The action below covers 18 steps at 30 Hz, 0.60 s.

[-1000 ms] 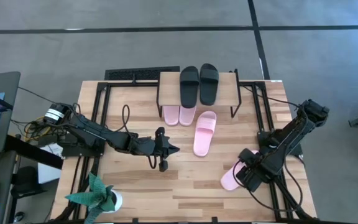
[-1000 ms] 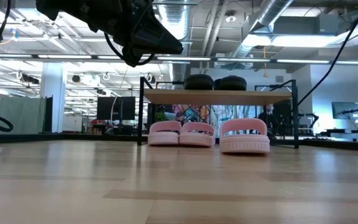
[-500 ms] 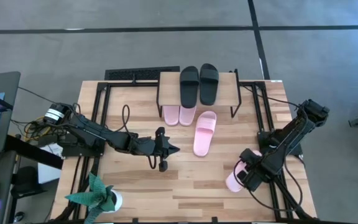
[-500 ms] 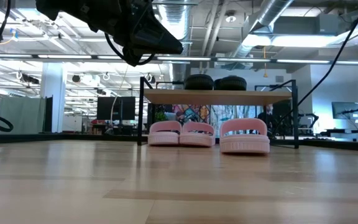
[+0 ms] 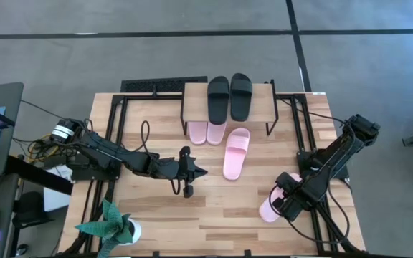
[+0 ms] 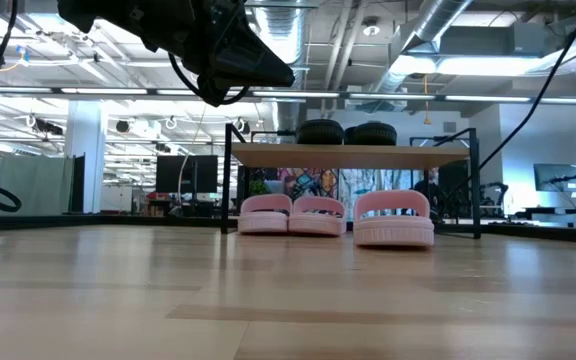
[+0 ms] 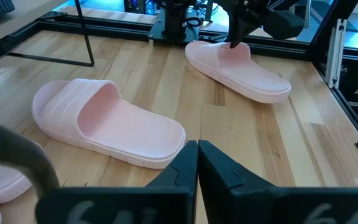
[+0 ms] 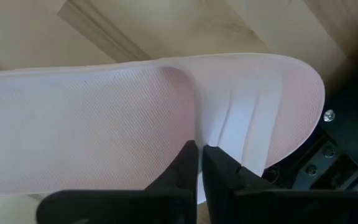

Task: Pick and place slides into the shelf
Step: Put the pink slipper under the shelf

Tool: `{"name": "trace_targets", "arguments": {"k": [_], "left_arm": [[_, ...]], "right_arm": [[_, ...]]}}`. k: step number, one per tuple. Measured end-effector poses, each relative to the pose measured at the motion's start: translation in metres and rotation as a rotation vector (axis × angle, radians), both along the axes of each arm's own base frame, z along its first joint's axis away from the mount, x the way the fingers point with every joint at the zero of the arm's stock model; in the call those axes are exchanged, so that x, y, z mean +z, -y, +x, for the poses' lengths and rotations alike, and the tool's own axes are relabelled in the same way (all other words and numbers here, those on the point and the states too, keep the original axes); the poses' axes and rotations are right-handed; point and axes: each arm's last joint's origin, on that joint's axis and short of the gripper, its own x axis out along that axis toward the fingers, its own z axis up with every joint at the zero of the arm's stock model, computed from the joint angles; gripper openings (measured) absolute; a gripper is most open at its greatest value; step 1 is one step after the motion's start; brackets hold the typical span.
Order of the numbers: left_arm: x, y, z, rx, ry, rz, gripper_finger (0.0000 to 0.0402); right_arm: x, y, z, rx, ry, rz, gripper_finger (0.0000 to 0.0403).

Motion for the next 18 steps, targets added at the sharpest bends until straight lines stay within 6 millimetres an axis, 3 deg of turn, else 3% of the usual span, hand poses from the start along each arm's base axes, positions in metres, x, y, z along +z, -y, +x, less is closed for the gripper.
{"name": "trace_targets", "arguments": {"k": [13, 18], "left_arm": [[0.000, 0.000, 0.000, -0.001, 0.000, 0.001, 0.0000], [0.000, 0.000, 0.000, -0.001, 0.000, 0.002, 0.0000]], "right_arm": [[0.000, 0.000, 0.000, 0.009, 0.004, -0.004, 0.0001], [0.013, 0.003, 0.004, 0.075, 0.026, -0.085, 0.0000]]}}
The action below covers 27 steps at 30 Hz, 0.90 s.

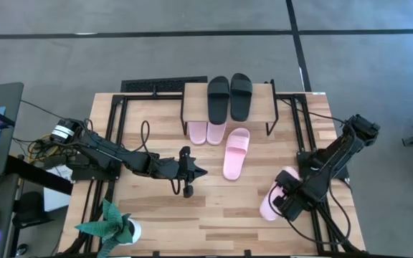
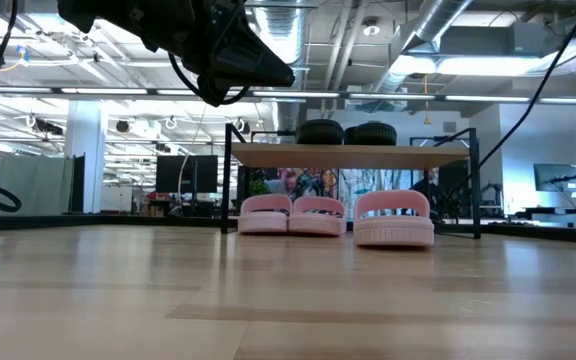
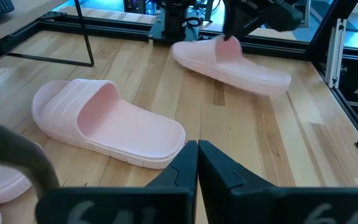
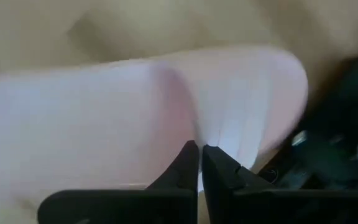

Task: Pick and place slides into the shelf
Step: Put the pink slipper under the shelf

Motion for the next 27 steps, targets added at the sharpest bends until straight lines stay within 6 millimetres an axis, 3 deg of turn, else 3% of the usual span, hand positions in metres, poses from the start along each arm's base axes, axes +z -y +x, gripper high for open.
{"name": "trace_targets", "arguments": {"k": [9, 20, 27], "left_arm": [[0.000, 0.000, 0.000, 0.001, 0.000, 0.000, 0.0000], [0.000, -0.001, 0.000, 0.024, 0.002, 0.009, 0.0000], [0.000, -0.001, 0.000, 0.030, 0.000, 0.018, 0.0000]], "right_arm": [[0.020, 0.014, 0.017, 0.139, 0.039, -0.122, 0.0000], [0.022, 0.052, 0.046, 0.312, 0.057, -0.337, 0.0000], [0.010, 0.081, 0.067, 0.356, 0.057, -0.336, 0.0000]]}}
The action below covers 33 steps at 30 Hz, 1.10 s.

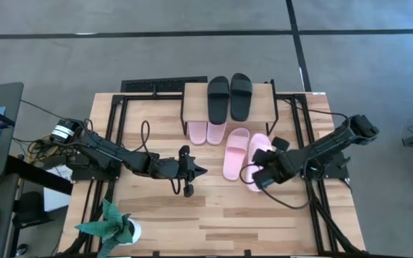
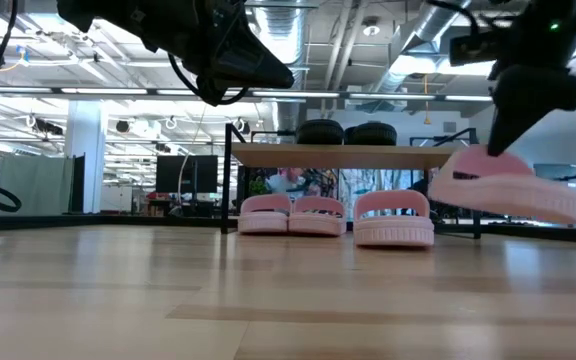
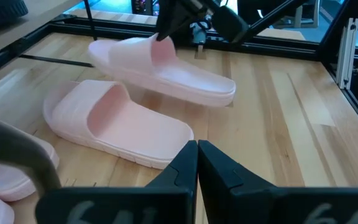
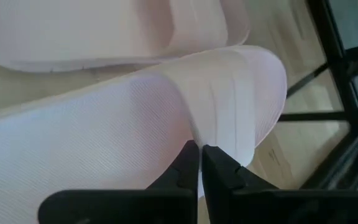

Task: Pick and place slides into the shelf
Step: Put the pink slipper under the shelf

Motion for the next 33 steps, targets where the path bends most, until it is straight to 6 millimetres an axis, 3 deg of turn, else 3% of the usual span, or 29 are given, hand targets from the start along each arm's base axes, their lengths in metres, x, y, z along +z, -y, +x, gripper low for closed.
{"name": "trace_targets", "arguments": {"k": [11, 33], "left_arm": [[0.000, 0.000, 0.000, -0.002, -0.002, 0.007, 0.0000], [0.000, 0.000, 0.000, -0.016, -0.006, 0.043, 0.0000]], "right_arm": [[-0.016, 0.026, 0.007, -0.048, -0.006, 0.010, 0.0000], [-0.017, 0.059, 0.020, 0.019, -0.055, 0.027, 0.0000]]}}
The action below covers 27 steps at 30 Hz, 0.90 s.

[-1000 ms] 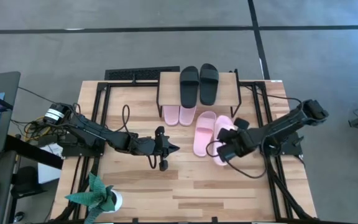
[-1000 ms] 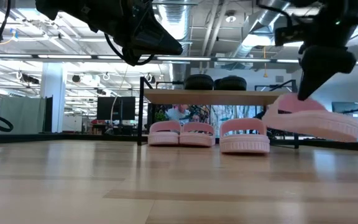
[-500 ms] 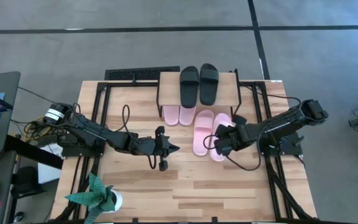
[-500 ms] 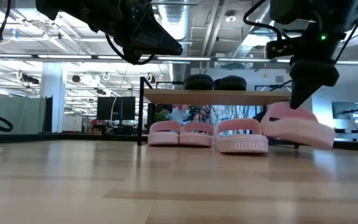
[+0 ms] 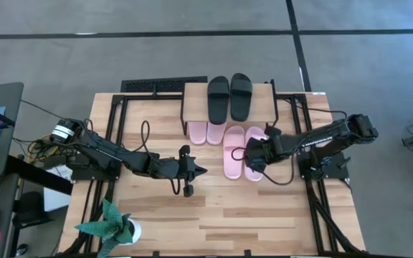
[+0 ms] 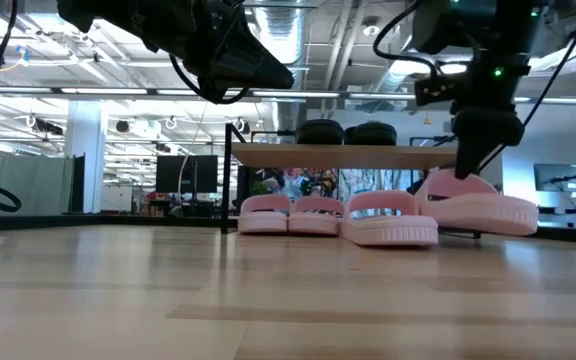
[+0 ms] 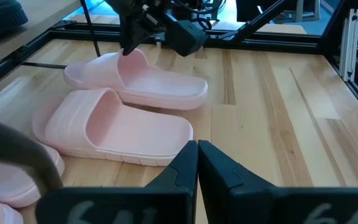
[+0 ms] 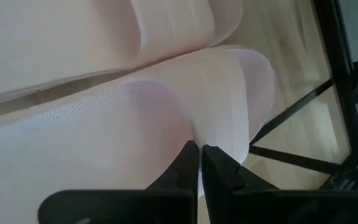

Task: Pick and place slides into the shelf
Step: Put the pink slipper under the shelf

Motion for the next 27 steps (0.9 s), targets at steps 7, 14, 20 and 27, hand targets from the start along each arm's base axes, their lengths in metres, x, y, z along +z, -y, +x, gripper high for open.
{"name": "trace_targets", "arguments": {"k": [7, 14, 20, 27], "left_arm": [[0.000, 0.000, 0.000, 0.000, 0.000, 0.000, 0.0000], [0.000, 0.000, 0.000, 0.000, 0.000, 0.000, 0.0000], [-0.001, 0.000, 0.000, 0.000, -0.008, 0.002, 0.0000], [-0.004, 0.000, -0.002, 0.003, -0.031, 0.001, 0.0000]], "right_arm": [[0.000, 0.012, 0.002, 0.006, -0.019, 0.011, 0.0000], [-0.001, 0.013, 0.005, 0.014, -0.007, 0.025, 0.0000], [-0.018, 0.009, 0.008, 0.001, -0.027, 0.085, 0.0001], [-0.030, 0.005, 0.007, -0.038, -0.057, 0.064, 0.0043]]}}
